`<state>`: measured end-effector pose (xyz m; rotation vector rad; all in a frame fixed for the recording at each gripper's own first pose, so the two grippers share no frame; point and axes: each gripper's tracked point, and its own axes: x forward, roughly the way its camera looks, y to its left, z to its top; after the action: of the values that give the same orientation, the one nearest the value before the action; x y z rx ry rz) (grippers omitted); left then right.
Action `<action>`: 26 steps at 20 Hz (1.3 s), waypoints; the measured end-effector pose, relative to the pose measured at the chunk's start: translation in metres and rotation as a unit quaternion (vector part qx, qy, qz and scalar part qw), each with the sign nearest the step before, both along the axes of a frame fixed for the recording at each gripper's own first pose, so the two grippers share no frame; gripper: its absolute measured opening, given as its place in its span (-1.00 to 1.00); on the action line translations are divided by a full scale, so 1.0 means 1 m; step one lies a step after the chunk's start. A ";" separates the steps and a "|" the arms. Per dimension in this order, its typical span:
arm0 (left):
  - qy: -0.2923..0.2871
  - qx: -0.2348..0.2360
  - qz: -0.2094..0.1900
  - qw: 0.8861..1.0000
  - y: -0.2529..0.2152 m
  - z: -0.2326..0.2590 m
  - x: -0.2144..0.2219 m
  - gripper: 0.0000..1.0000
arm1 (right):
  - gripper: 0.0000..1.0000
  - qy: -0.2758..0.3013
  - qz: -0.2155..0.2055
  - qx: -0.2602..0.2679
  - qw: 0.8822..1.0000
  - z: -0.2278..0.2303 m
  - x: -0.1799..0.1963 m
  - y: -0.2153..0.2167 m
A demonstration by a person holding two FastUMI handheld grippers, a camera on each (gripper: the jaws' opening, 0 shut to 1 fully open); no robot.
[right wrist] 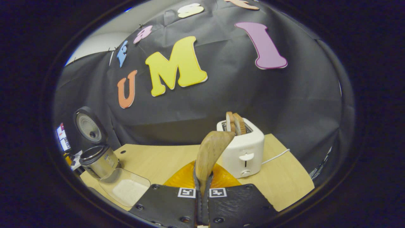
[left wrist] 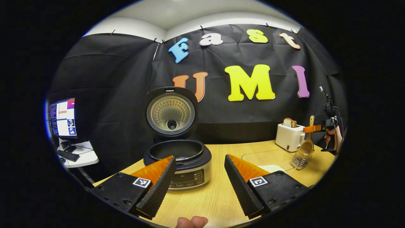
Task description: Close the left gripper, press the button to open the rice cooker; take a wooden spoon from the chopstick holder with the right hand, scoop a spoonful of rice and pour it into the rice cooker, then put the wooden spoon back into the chopstick holder.
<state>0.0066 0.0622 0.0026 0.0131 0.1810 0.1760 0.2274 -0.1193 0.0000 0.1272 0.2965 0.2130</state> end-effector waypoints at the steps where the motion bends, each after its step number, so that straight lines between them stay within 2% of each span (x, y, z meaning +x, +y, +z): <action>1: -0.004 -0.003 0.001 1.000 0.002 -0.001 -0.001 0.94 | -0.98 -0.012 -0.003 -0.005 1.000 0.010 -0.006 0.003; 2: -0.007 -0.008 0.000 1.000 0.004 -0.002 -0.001 1.00 | -0.99 -0.025 -0.007 -0.012 1.000 0.023 -0.011 0.007; 3: -0.009 -0.015 -0.003 1.000 0.004 -0.003 0.000 0.94 | -0.99 -0.035 -0.005 -0.020 0.999 0.032 -0.018 0.016; 6: -0.018 -0.037 -0.025 0.999 -0.001 -0.003 0.004 0.94 | -0.98 -0.040 0.039 -0.044 0.997 0.043 -0.034 0.074; 10: -0.057 -0.015 -0.020 0.998 0.023 0.012 0.000 0.94 | -0.98 -0.045 0.085 -0.056 0.994 0.044 -0.041 0.158; 13: -0.063 0.001 -0.003 0.998 0.047 0.008 -0.001 0.94 | -0.98 -0.026 0.098 -0.068 0.993 0.018 -0.039 0.203; 17: -0.057 0.033 0.000 0.998 0.061 -0.005 -0.002 0.94 | -0.99 -0.019 0.073 -0.130 0.989 -0.022 -0.030 0.222; 19: -0.056 0.060 -0.002 0.997 0.065 -0.008 -0.002 0.94 | -0.99 -0.021 0.053 -0.174 0.983 -0.032 -0.027 0.221; 20: -0.058 0.069 -0.003 0.996 0.067 -0.010 -0.002 0.94 | -0.99 -0.037 0.040 -0.179 0.982 -0.027 -0.026 0.222; 22: -0.056 0.073 -0.003 0.996 0.074 -0.013 -0.005 0.94 | -0.99 -0.051 0.015 -0.226 0.973 -0.024 -0.023 0.217; 24: -0.054 0.071 0.005 0.996 0.086 -0.014 -0.007 0.94 | -0.99 -0.046 0.013 -0.262 0.964 -0.031 -0.021 0.223; 26: -0.055 0.064 0.019 0.996 0.103 -0.013 -0.011 0.94 | -1.00 -0.026 0.013 -0.272 0.962 -0.037 -0.020 0.234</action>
<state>-0.0043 0.1651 -0.0103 0.1276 0.0607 0.2265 0.2076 0.1146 -0.0373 -0.4275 0.2949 0.1544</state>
